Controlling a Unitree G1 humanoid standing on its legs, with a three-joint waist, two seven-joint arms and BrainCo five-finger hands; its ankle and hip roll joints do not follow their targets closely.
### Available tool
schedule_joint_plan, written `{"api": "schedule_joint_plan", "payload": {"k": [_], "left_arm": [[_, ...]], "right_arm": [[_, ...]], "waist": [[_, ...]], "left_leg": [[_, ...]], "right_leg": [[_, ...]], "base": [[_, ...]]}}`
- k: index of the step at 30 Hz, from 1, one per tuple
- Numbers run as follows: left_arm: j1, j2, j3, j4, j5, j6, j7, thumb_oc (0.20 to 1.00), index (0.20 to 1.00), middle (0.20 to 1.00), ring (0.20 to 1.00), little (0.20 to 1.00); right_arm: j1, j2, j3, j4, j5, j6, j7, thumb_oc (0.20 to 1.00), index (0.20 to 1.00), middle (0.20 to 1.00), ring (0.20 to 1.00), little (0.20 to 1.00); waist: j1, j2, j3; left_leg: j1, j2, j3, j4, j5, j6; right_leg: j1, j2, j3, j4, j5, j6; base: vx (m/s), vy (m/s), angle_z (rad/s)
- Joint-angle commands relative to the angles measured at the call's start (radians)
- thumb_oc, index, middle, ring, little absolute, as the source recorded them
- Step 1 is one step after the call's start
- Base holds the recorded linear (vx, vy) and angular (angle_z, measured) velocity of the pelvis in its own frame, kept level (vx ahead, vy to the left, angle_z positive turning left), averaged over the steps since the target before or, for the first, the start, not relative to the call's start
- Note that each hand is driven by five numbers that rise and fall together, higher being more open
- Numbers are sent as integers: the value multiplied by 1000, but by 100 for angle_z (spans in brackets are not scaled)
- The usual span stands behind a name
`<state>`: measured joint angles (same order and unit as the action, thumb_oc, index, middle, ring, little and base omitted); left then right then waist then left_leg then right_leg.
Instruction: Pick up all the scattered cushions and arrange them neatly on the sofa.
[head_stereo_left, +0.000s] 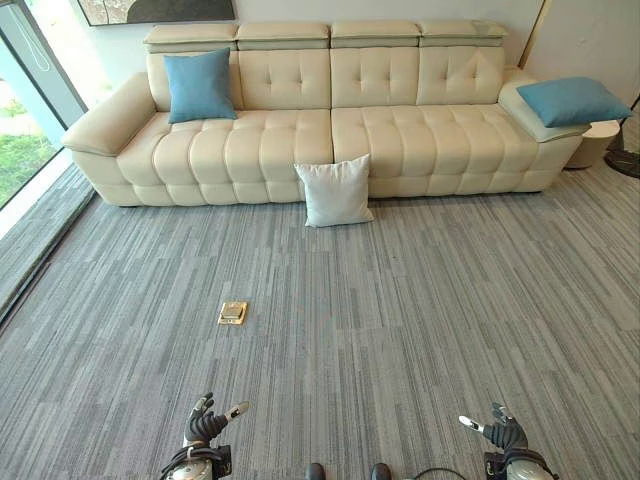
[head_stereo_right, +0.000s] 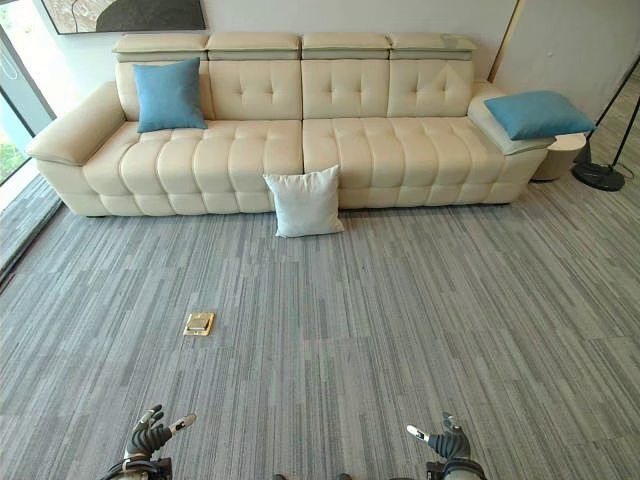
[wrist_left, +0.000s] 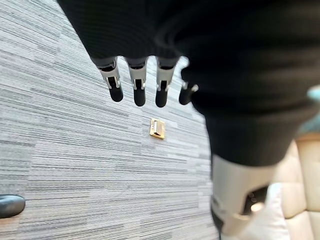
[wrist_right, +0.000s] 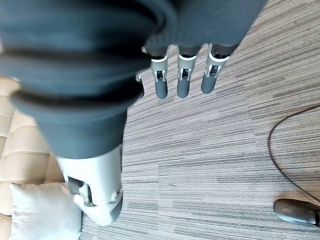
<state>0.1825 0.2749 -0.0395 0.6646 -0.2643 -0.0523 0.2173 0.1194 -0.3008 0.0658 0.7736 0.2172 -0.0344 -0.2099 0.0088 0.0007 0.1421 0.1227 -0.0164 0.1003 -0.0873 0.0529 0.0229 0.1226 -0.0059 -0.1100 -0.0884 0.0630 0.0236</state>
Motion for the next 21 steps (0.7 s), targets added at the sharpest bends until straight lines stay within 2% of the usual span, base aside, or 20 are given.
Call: {"api": "schedule_joint_plan", "payload": {"k": [1, 21], "left_arm": [[-64, 8, -26, -3, -20, -27, 11, 1000, 1000, 1000, 1000, 1000], [-34, -11, -22, 1, -29, -27, -2, 1000, 1000, 1000, 1000, 1000]], "right_arm": [[-58, -24, 3, -34, 6, -21, -19, 1000, 1000, 1000, 1000, 1000], [-35, -26, 1, -48, -11, -26, -6, 1000, 1000, 1000, 1000, 1000]], "waist": [[5, -10, -13], [16, -13, -9]], "left_leg": [[37, -10, 28, 0, -111, -47], [42, -11, 20, 0, -112, -48]], "right_leg": [[46, -10, -50, 1, -137, 56], [55, -11, -68, 1, -143, 58]], "base": [[0, 0, 0], [0, -1, 0]]}}
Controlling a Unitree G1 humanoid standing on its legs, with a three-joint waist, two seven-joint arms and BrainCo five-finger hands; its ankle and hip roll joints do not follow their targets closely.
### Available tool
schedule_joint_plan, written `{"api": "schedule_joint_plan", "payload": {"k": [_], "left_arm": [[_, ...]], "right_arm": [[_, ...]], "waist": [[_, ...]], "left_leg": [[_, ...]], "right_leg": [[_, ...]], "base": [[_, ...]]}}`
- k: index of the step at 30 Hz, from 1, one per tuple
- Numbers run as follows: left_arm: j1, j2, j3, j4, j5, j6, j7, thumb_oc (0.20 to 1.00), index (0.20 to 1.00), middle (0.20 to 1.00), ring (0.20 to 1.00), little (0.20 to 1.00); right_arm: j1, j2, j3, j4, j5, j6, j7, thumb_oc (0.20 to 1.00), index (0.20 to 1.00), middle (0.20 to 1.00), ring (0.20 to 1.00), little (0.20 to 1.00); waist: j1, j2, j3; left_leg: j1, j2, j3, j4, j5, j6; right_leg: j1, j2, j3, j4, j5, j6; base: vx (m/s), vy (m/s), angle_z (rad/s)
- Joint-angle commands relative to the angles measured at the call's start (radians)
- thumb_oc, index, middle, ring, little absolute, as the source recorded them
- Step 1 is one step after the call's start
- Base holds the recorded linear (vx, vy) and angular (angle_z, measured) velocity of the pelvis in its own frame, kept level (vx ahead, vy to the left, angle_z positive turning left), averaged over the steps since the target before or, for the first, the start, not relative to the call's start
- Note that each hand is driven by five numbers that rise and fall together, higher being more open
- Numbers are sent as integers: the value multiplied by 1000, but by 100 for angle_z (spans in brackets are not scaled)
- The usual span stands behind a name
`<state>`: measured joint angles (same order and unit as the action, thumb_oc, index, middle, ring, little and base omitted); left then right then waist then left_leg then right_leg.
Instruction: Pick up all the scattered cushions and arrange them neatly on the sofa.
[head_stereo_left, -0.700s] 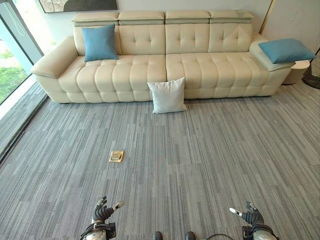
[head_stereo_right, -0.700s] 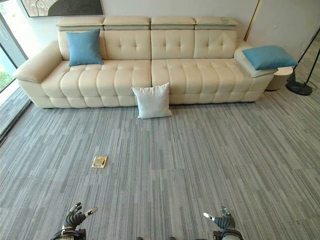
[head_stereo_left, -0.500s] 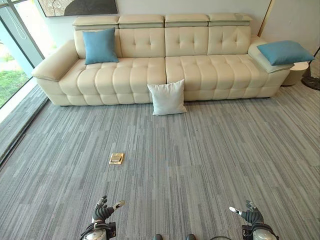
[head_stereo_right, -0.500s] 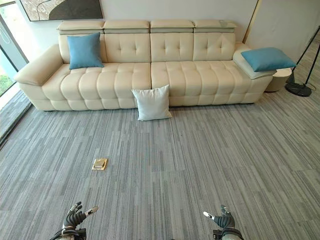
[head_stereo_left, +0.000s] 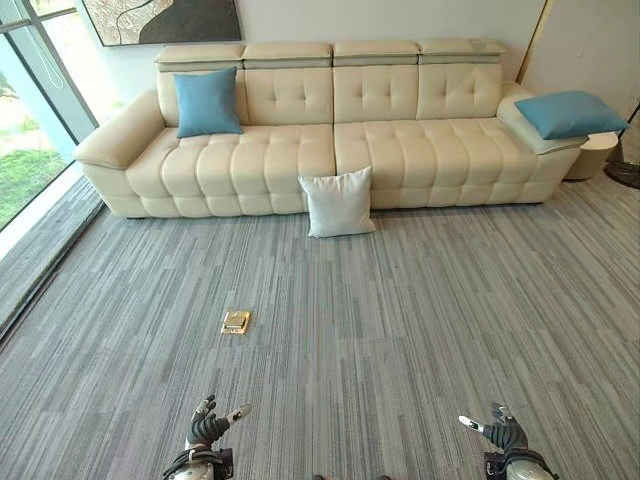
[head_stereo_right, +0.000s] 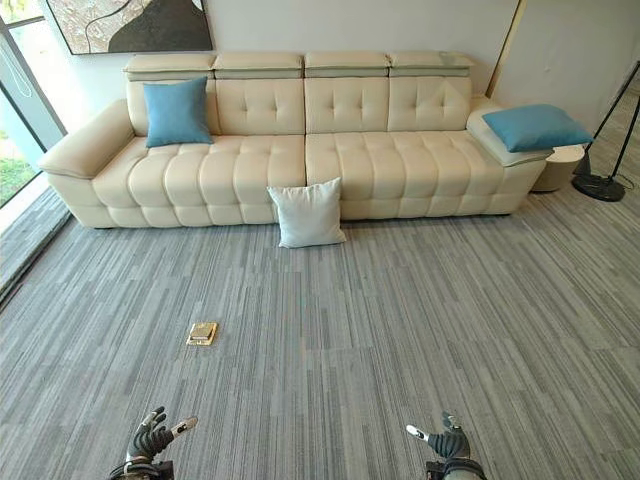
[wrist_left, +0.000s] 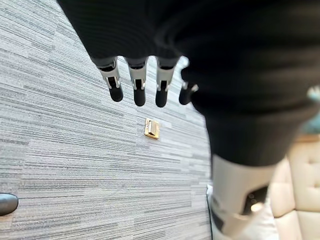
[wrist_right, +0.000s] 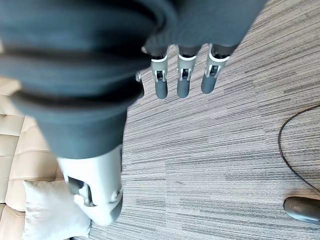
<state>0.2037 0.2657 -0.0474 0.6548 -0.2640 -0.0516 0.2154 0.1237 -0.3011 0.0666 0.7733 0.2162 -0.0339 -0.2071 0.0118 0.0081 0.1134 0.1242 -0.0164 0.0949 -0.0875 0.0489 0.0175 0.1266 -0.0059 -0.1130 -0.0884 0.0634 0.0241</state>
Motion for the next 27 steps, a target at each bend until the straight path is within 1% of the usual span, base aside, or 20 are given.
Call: {"api": "schedule_joint_plan", "payload": {"k": [1, 15, 22, 27], "left_arm": [[-54, -2, -15, 6, -32, -28, 0, 1000, 1000, 1000, 1000, 1000], [-46, -9, -22, 8, -39, -18, -7, 1000, 1000, 1000, 1000, 1000], [-33, -6, -12, -9, -55, -17, -8, 1000, 1000, 1000, 1000, 1000], [-30, -4, -12, -7, -46, -11, -14, 1000, 1000, 1000, 1000, 1000]], "right_arm": [[-36, -25, 0, -51, -10, -26, -9, 1000, 1000, 1000, 1000, 1000], [-34, -16, 1, -46, -6, -24, -15, 1000, 1000, 1000, 1000, 1000], [-29, -24, 9, -64, -19, -17, -9, 1000, 1000, 1000, 1000, 1000], [-24, -30, 5, -81, -18, -11, -1, 1000, 1000, 1000, 1000, 1000]], "waist": [[13, -20, 21], [15, -14, 28], [20, -17, 45], [19, -22, 67]], "left_leg": [[40, -11, 25, 0, -108, -43], [36, -10, 24, 0, -108, -42], [22, -10, 20, 0, -105, -37], [6, -13, 16, 0, -102, -35]], "right_leg": [[50, -11, -66, 1, -143, 58], [48, -13, -74, 1, -144, 60], [30, -10, -65, 1, -137, 61], [22, -14, -81, 1, -139, 63]], "base": [[0, 0, 0], [0, 0, 0], [5, 3, 0], [27, 36, 2]]}}
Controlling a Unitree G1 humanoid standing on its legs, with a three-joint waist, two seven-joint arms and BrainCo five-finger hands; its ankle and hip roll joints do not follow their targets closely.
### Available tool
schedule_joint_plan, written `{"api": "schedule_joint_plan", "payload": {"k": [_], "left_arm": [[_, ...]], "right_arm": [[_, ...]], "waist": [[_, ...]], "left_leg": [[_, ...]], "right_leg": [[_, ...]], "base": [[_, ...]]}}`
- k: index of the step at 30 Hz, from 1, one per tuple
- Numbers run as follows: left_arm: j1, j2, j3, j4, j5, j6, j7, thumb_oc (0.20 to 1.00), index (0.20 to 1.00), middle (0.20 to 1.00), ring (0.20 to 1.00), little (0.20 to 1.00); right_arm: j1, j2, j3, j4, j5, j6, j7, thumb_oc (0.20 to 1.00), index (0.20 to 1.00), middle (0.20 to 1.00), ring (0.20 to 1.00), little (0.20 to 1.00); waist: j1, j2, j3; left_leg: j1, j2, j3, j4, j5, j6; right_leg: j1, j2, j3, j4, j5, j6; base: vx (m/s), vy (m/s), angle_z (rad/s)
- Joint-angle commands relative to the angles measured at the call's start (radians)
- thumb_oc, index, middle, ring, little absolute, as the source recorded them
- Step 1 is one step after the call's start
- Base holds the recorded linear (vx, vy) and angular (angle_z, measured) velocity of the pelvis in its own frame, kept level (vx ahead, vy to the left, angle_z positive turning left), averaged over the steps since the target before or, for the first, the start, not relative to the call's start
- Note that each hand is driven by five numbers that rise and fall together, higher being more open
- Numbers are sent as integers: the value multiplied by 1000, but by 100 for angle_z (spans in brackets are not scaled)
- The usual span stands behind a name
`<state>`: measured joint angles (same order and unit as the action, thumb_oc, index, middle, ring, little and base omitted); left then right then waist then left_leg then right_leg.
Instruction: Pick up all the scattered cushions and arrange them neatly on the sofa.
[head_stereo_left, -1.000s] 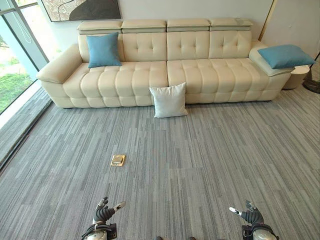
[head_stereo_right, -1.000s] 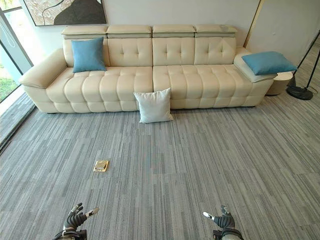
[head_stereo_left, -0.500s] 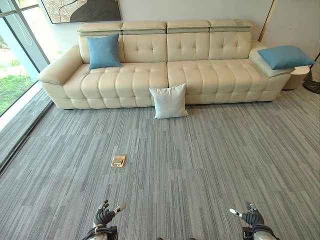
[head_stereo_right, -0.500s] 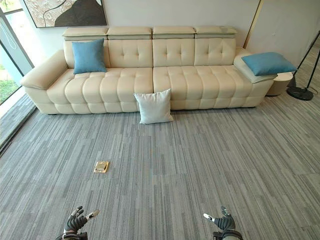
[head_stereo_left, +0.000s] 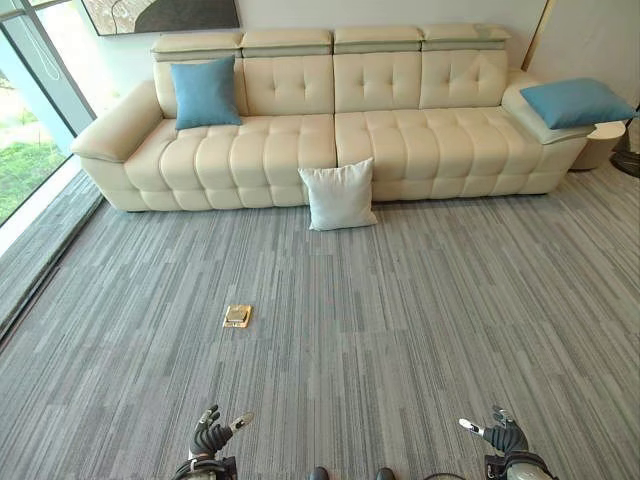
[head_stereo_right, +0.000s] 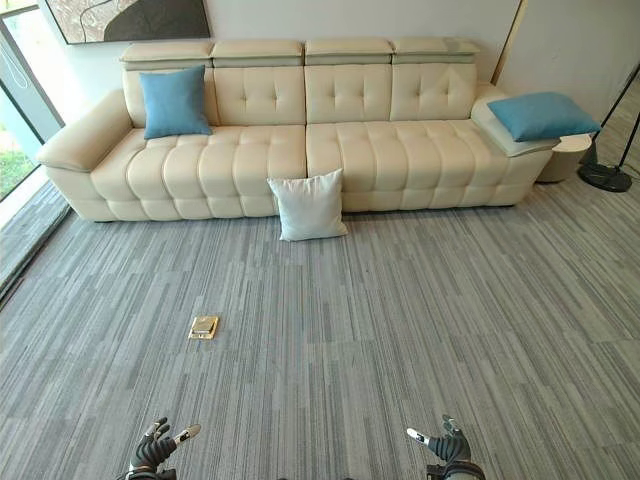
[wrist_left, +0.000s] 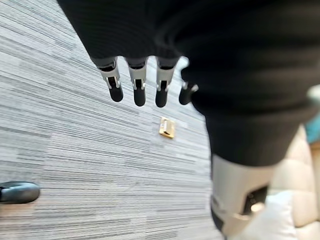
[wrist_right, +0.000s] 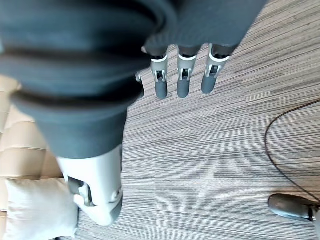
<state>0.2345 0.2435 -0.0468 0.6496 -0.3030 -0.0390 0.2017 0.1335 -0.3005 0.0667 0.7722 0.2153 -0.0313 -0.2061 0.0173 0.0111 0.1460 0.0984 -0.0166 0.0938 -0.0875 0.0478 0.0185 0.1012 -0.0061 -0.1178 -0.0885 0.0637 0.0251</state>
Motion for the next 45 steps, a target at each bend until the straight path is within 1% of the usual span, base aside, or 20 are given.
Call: {"api": "schedule_joint_plan", "payload": {"k": [1, 7, 10, 11, 12, 13, 17, 19, 21, 22, 24, 26, 29, 32, 36, 38, 41, 42, 44, 45], "left_arm": [[-63, 20, -13, -6, -8, -25, -1, 1000, 1000, 1000, 1000, 1000], [-75, 38, -15, -21, 10, -31, 11, 1000, 1000, 1000, 1000, 1000], [-95, 54, -16, -22, 6, -33, 18, 1000, 1000, 1000, 1000, 1000], [-95, 54, -16, -22, 6, -33, 18, 1000, 1000, 1000, 1000, 1000], [-98, 57, -16, -24, -3, -33, 17, 1000, 1000, 1000, 1000, 1000], [-99, 56, -12, -15, -14, -28, 15, 1000, 1000, 1000, 1000, 1000], [-84, 52, -12, -14, -12, -23, 8, 1000, 1000, 1000, 1000, 1000], [-81, 51, -13, -12, -11, -21, 4, 1000, 1000, 1000, 1000, 1000], [-83, 48, -16, -13, -6, -18, 0, 1000, 1000, 1000, 1000, 1000], [-99, 46, -19, -1, -9, -21, -3, 1000, 1000, 1000, 1000, 1000], [-118, 47, -25, 1, -11, -18, -2, 1000, 1000, 1000, 1000, 1000], [-131, 51, -19, 2, -7, -20, 0, 1000, 1000, 1000, 1000, 1000], [-138, 51, -24, 13, 0, -20, 1, 1000, 1000, 1000, 1000, 1000], [-134, 31, -28, 20, -31, -24, 0, 1000, 1000, 1000, 1000, 1000], [-146, 28, -30, 22, -57, -24, -2, 1000, 1000, 1000, 1000, 1000], [-154, 34, -33, 20, -58, -26, -4, 1000, 1000, 1000, 1000, 1000], [-159, 34, -36, 28, -58, -25, -2, 1000, 1000, 1000, 1000, 1000], [-157, 37, -35, 22, -60, -22, -2, 1000, 1000, 1000, 1000, 1000], [-152, 42, -35, 20, -57, -18, -2, 1000, 1000, 1000, 1000, 1000], [-148, 43, -33, 26, -55, -17, 1, 1000, 1000, 1000, 1000, 1000]], "right_arm": [[-37, -31, 5, -80, -14, -14, -1, 1000, 1000, 1000, 1000, 1000], [-56, -39, 5, -85, -12, -19, -3, 1000, 1000, 1000, 1000, 1000], [-71, -40, 5, -58, -1, -16, -2, 1000, 1000, 1000, 1000, 1000], [-71, -39, 5, -58, -1, -16, -2, 1000, 1000, 1000, 1000, 1000], [-74, -39, 1, -52, 3, -13, -2, 1000, 1000, 1000, 1000, 1000], [-78, -32, -5, -44, 13, -10, -1, 1000, 1000, 1000, 1000, 1000], [-79, -19, -6, -41, 24, -11, 6, 1000, 1000, 1000, 1000, 1000], [-75, -16, -3, -48, 22, -12, 6, 1000, 1000, 1000, 1000, 1000], [-76, -13, -4, -43, 21, -8, 5, 1000, 1000, 1000, 1000, 1000], [-82, -10, -3, -28, 24, -8, 2, 1000, 1000, 1000, 1000, 1000], [-91, -10, 0, -25, 20, -4, -12, 1000, 1000, 1000, 1000, 1000], [-88, -5, -1, -33, 12, 0, -16, 1000, 1000, 1000, 1000, 1000], [-77, -5, -1, -38, 5, 0, -13, 1000, 1000, 1000, 1000, 1000], [-67, -24, -8, -19, 8, 0, -11, 1000, 1000, 1000, 1000, 1000], [-58, -43, -14, -17, 30, -8, -7, 1000, 1000, 1000, 1000, 1000], [-60, -57, -15, -20, 26, -7, -9, 1000, 1000, 1000, 1000, 1000], [-59, -60, -22, -13, 29, -3, -12, 1000, 1000, 1000, 1000, 1000], [-57, -58, -26, -12, 32, -1, -15, 1000, 1000, 1000, 1000, 1000], [-57, -56, -24, -10, 35, 0, -15, 1000, 1000, 1000, 1000, 1000], [-58, -56, -21, -8, 33, 0, -18, 1000, 1000, 1000, 1000, 1000]], "waist": [[15, -26, 39], [20, -33, 58], [22, -32, 83], [22, -32, 82], [21, -30, 89], [19, -27, 96], [16, -18, 118], [16, -14, 122], [17, -9, 120], [17, -5, 121], [14, -8, 120], [10, -17, 107], [1, -16, 89], [-11, -4, 46], [-23, -10, 55], [-14, -21, 77], [-12, -32, 86], [-9, -49, 93], [-1, -63, 94], [0, -73, 94]], "left_leg": [[27, -13, 16, 0, -100, -35], [16, -19, 23, 0, -108, -22], [-2, -20, 18, 0, -104, -4], [-3, -21, 18, 0, -103, -3], [-6, -22, 14, 0, -102, 4], [-3, -27, 10, 0, -108, 18], [40, -47, 18, 0, -131, 48], [49, -49, 16, 0, -136, 47], [63, -47, 19, 0, -147, 41], [71, -43, 22, 0, -153, 34], [95, -45, 17, 0, -166, 20], [118, -43, 16, 0, -180, 5], [150, -31, 8, 0, -194, -11], [177, 1, -2, 40, -153, -37], [72, 25, 5, 339, -64, -109], [-6, 16, -11, 484, -31, -121], [-54, 30, -7, 545, -22, -113], [-103, 52, 17, 497, -44, -89], [-130, 53, 14, 432, -94, -74], [-146, 49, 14, 337, -98, -60]], "right_leg": [[43, -15, -77, 1, -139, 62], [31, -19, -77, 1, -129, 67], [-44, -32, -73, 126, -155, 68], [-48, -33, -73, 130, -157, 68], [-77, -39, -76, 184, -169, 73], [-140, -58, -76, 312, -176, 89], [-250, -99, -49, 568, -90, 118], [-279, -93, -33, 603, -90, 115], [-312, -80, -29, 561, -100, 110], [-319, -72, -42, 485, -103, 102], [-308, -63, -78, 268, -43, 114], [-302, -54, -96, 126, 1, 133], [-267, -46, -101, 110, -13, 126], [-194, -16, -119, 107, -41, 83], [-111, -3, -137, 93, -102, 33], [-80, -5, -137, 83, -116, 14], [-56, -3, -141, 79, -138, 0], [-32, -17, -147, 65, -147, -2], [-6, -18, -144, 55, -164, 3], [-1, -28, -149, 47, -164, 6]], "base": [[9, 45, 5], [26, 69, 0], [-8, 122, -2], [-20, 97, -4], [-10, 154, 1], [-1, 204, -5], [43, 163, -15], [78, 57, -17], [104, 14, -5], [162, -52, -7], [247, -107, -1], [288, -130, 12], [381, -133, 24], [471, -186, 36], [329, -204, 41], [174, -151, 18], [218, -159, -7], [219, -126, 24], [283, -106, 29], [166, -25, 5]]}}
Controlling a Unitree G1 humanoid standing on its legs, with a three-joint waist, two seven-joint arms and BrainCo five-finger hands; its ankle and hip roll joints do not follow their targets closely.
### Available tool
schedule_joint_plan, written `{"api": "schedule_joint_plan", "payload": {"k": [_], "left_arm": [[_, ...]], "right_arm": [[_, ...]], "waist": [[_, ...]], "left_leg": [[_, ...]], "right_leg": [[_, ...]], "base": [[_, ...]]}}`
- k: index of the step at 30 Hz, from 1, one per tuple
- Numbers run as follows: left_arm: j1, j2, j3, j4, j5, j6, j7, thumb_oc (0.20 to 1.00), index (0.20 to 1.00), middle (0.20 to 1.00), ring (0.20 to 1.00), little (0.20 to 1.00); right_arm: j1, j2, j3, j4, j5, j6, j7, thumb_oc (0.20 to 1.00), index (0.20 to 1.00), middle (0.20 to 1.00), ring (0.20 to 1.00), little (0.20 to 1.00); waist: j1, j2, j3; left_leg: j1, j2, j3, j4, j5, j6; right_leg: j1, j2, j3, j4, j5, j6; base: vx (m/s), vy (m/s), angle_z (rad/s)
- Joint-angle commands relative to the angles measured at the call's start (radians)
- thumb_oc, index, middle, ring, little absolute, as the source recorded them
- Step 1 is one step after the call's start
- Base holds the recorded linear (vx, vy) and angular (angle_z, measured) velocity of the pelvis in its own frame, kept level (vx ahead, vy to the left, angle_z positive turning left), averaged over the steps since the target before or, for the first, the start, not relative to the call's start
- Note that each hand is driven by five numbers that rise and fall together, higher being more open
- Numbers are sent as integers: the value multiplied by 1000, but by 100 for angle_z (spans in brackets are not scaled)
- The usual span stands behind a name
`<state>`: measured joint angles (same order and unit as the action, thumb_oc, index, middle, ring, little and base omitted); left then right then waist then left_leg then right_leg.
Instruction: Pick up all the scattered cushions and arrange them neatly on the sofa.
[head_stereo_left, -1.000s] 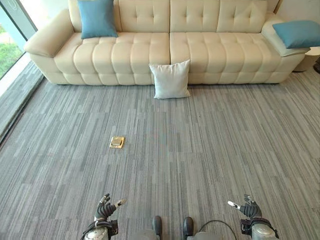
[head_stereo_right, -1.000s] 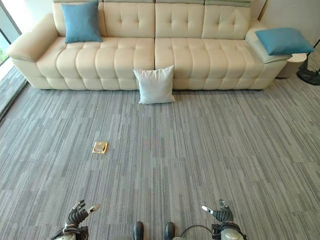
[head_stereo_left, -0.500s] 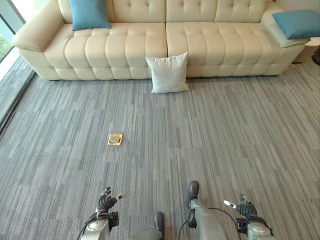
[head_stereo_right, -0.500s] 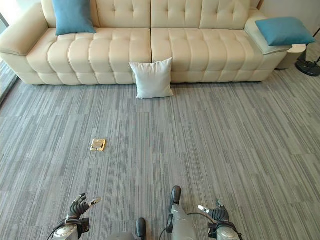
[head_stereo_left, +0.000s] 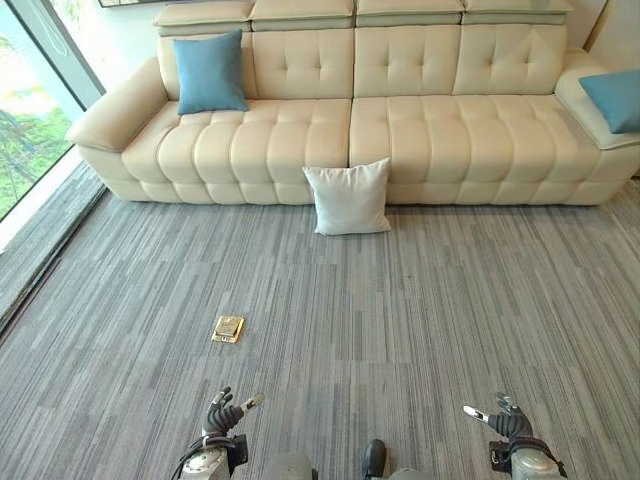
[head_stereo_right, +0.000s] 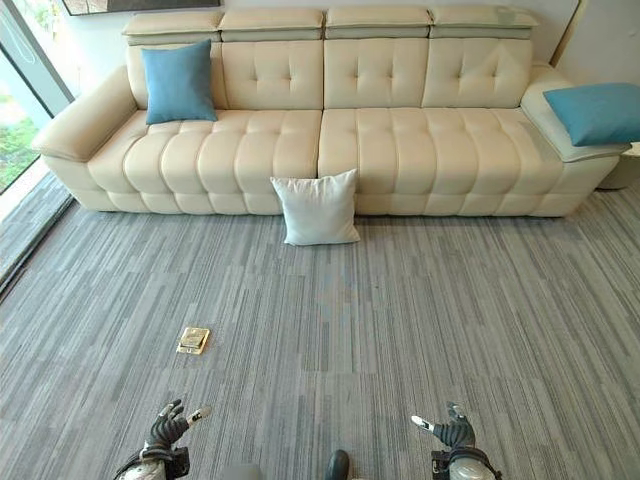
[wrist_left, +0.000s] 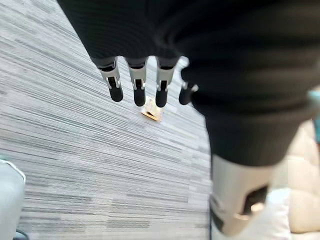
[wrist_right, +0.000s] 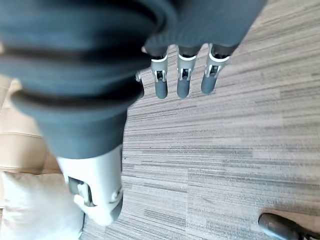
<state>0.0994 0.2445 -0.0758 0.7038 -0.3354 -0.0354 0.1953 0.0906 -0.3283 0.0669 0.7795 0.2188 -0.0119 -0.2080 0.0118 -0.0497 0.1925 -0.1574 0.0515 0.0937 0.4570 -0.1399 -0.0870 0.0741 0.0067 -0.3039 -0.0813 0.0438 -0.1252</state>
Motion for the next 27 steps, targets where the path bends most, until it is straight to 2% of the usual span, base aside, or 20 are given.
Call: {"api": "schedule_joint_plan", "payload": {"k": [1, 2, 3, 5, 8, 9, 10, 11, 13, 14, 15, 16, 19, 20, 22, 23, 24, 25, 26, 27], "left_arm": [[-13, 42, -4, -29, -23, -20, 7, 1000, 1000, 1000, 1000, 1000], [-1, 42, -1, -24, -22, -15, 11, 1000, 1000, 1000, 1000, 1000], [9, 43, -1, -29, -17, -14, 12, 1000, 1000, 1000, 1000, 1000], [16, 41, -2, -25, -11, -8, 14, 1000, 1000, 1000, 1000, 1000], [15, 41, -2, -17, 1, -7, 11, 1000, 1000, 1000, 1000, 1000], [18, 43, 2, -19, 5, -7, 8, 1000, 1000, 1000, 1000, 1000], [28, 45, 11, -22, 1, -10, 10, 1000, 1000, 1000, 1000, 1000], [29, 46, 13, -21, 1, -11, 11, 1000, 1000, 1000, 1000, 1000], [23, 60, 13, -4, 4, -15, 12, 1000, 1000, 1000, 1000, 1000], [20, 67, 12, -5, 8, -14, 11, 1000, 1000, 1000, 1000, 1000], [21, 76, 8, -11, 16, -11, 8, 1000, 1000, 1000, 1000, 1000], [21, 76, 8, -11, 16, -11, 8, 1000, 1000, 1000, 1000, 1000], [13, 96, 5, -25, 31, -4, 7, 1000, 1000, 1000, 1000, 1000], [13, 96, 5, -25, 31, -4, 7, 1000, 1000, 1000, 1000, 1000], [18, 104, 2, -51, 36, 0, 6, 1000, 1000, 1000, 1000, 1000], [17, 101, 4, -73, 14, -2, 0, 1000, 1000, 1000, 1000, 1000], [17, 101, 4, -74, 14, -2, 0, 1000, 1000, 1000, 1000, 1000], [17, 97, 14, -102, -12, -5, -7, 1000, 1000, 1000, 1000, 1000], [17, 97, 14, -102, -12, -5, -7, 1000, 1000, 1000, 1000, 1000], [14, 95, 14, -110, -11, -7, -10, 1000, 1000, 1000, 1000, 1000]], "right_arm": [[-15, -28, -21, -16, 29, -19, -16, 1000, 1000, 1000, 1000, 1000], [-13, -28, -16, -19, 22, -16, -14, 1000, 1000, 1000, 1000, 1000], [-9, -30, -12, -22, 14, -15, -12, 1000, 1000, 1000, 1000, 1000], [-7, -34, -9, -23, 3, -12, -13, 1000, 1000, 1000, 1000, 1000], [-7, -32, -11, -16, 0, -11, -13, 1000, 1000, 1000, 1000, 1000], [-10, -28, -9, -7, -10, -4, -12, 1000, 1000, 1000, 1000, 1000], [-11, -23, -1, -7, -20, 0, -6, 1000, 1000, 1000, 1000, 1000], [-14, -19, 5, -9, -24, -3, -2, 1000, 1000, 1000, 1000, 1000], [-28, -1, 15, -12, -23, -6, 5, 1000, 1000, 1000, 1000, 1000], [-30, 3, 18, -11, -23, -4, 11, 1000, 1000, 1000, 1000, 1000], [-35, 7, 30, -8, -34, -3, 17, 1000, 1000, 1000, 1000, 1000], [-35, 7, 30, -7, -34, -3, 17, 1000, 1000, 1000, 1000, 1000], [-50, 10, 30, -1, -41, 1, 19, 1000, 1000, 1000, 1000, 1000], [-51, 10, 30, -1, -41, 1, 19, 1000, 1000, 1000, 1000, 1000], [-53, 10, 29, -5, -48, 4, 15, 1000, 1000, 1000, 1000, 1000], [-51, 5, 30, -2, -57, 12, 17, 1000, 1000, 1000, 1000, 1000], [-51, 5, 30, -2, -57, 12, 17, 1000, 1000, 1000, 1000, 1000], [-48, 3, 21, 0, -54, 17, 15, 1000, 1000, 1000, 1000, 1000], [-47, 3, 21, 0, -54, 17, 15, 1000, 1000, 1000, 1000, 1000], [-49, 1, 18, 4, -53, 19, 13, 1000, 1000, 1000, 1000, 1000]], "waist": [[5, -14, 47], [4, -14, 39], [4, -8, 35], [2, 0, 32], [-4, 6, 29], [9, 10, 23], [16, 11, 7], [19, 10, -6], [31, -11, -25], [33, -14, -26], [37, -19, -29], [38, -19, -30], [35, -13, -1], [35, -13, -3], [24, 2, 23], [21, 23, 39], [21, 24, 41], [19, 39, 52], [19, 41, 53], [15, 41, 55]], "left_leg": [[110, -21, 14, -212, 93, 46], [110, -11, -10, -356, 128, 39], [93, 1, -32, -440, 192, 27], [59, 11, -47, -544, 255, 5], [13, 11, -17, -544, 253, -15], [29, 7, -17, -544, 270, -19], [45, 6, -25, -544, 252, -10], [50, 1, -36, -544, 260, -6], [83, -29, -15, -536, 233, 32], [89, -34, -10, -525, 220, 44], [104, -48, 0, -502, 180, 73], [103, -49, 2, -501, 179, 73], [159, -77, 28, -500, 132, 124], [157, -77, 29, -500, 133, 124], [197, -78, 45, -507, 113, 135], [235, -66, 55, -522, 108, 133], [238, -66, 55, -522, 107, 133], [289, -53, 70, -524, 72, 114], [291, -51, 70, -524, 72, 113], [303, -49, 74, -526, 66, 105]], "right_leg": [[25, -43, 36, 39, -143, 156], [39, -41, 37, 39, -163, 152], [48, -37, 34, 41, -171, 151], [72, -30, 34, 39, -189, 148], [94, -28, 34, 38, -194, 150], [125, -29, 54, 33, -196, 159], [139, -27, 66, 31, -206, 163], [153, -30, 64, 27, -211, 170], [170, -75, 88, 64, -219, 197], [157, -85, 96, 100, -215, 204], [106, -107, 114, 238, -194, 221], [102, -109, 116, 243, -196, 221], [-44, -167, 132, 552, -48, 248], [-47, -167, 133, 553, -49, 247], [-109, -183, 125, 641, -26, 244], [-182, -165, 103, 616, -80, 229], [-179, -165, 103, 616, -80, 229], [-178, -156, 47, 385, -93, 247], [-173, -153, 46, 379, -90, 246], [-181, -134, 59, 242, -67, 261]], "base": [[216, 15, -2], [258, 35, -9], [344, 63, 3], [247, 83, 11], [294, 155, 4], [349, 184, 10], [495, 268, 1], [559, 340, -44], [557, 387, -60], [439, 373, -19], [265, 250, -2], [257, 274, -6], [143, 244, -10], [70, 161, -35], [202, 199, -25], [218, 159, -36], [427, 82, -46], [292, -1, -18], [384, -41, -2], [155, -80, -15]]}}
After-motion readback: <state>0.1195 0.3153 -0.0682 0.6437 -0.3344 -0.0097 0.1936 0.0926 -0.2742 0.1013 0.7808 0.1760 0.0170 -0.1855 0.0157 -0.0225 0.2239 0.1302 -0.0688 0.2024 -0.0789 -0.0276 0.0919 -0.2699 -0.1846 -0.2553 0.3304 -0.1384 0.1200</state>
